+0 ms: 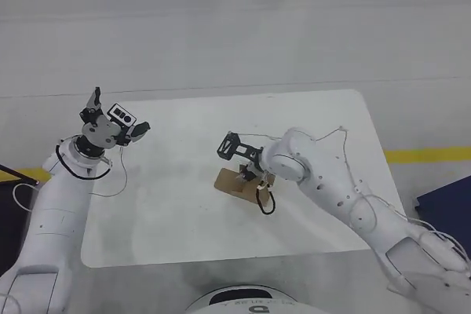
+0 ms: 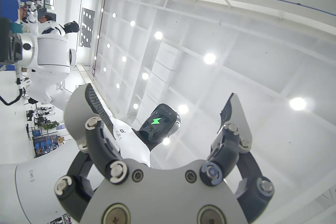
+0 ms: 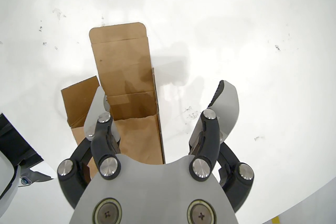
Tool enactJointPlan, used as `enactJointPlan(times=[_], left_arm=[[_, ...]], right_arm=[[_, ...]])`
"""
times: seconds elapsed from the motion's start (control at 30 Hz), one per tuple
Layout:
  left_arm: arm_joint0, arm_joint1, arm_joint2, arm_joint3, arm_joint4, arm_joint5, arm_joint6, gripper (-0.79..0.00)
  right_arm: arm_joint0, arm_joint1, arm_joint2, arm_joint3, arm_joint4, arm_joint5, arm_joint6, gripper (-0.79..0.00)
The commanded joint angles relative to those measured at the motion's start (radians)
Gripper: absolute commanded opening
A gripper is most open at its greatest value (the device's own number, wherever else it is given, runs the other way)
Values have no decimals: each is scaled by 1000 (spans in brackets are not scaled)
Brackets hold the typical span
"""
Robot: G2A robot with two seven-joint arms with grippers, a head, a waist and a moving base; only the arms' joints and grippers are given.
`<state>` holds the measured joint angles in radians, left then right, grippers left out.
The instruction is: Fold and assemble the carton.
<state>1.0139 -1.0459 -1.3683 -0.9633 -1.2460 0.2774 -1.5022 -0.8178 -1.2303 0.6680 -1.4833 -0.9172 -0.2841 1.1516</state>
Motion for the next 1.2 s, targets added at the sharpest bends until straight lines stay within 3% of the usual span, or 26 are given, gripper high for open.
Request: enactJointPlan(times=[0.0,0.17,0.23,0.27,0.3,0.43,0.63,0.8,0.97,1.07,1.17], left_arm=[[0,0,0,0,0,0,0,0],[0,0,0,0,0,0,0,0],[0,0,0,0,0,0,0,0],[0,0,0,0,0,0,0,0],[0,0,0,0,0,0,0,0],[0,0,0,0,0,0,0,0],[0,0,0,0,0,0,0,0],[0,0,0,0,0,0,0,0],[0,0,0,0,0,0,0,0],[0,0,0,0,0,0,0,0],[0,0,0,0,0,0,0,0]], right_arm=[[18,-10,-21,18,0,-7,6,-354],[58,-38,-80,75,-3,-26,38,-453],[70,-48,-97,89,6,-37,44,-600],[76,-52,-104,94,6,-41,49,-727],[81,-56,-111,98,5,-46,52,-785],[100,-67,-121,93,-35,-38,34,-785],[89,-49,-34,-10,-128,44,-104,-785],[-35,-23,135,-97,-104,202,-455,-785],[-212,-14,249,-84,-49,359,-837,-785],[-282,-16,280,-64,-1,394,-970,-785],[-313,-21,270,-19,-9,407,-1013,-785]])
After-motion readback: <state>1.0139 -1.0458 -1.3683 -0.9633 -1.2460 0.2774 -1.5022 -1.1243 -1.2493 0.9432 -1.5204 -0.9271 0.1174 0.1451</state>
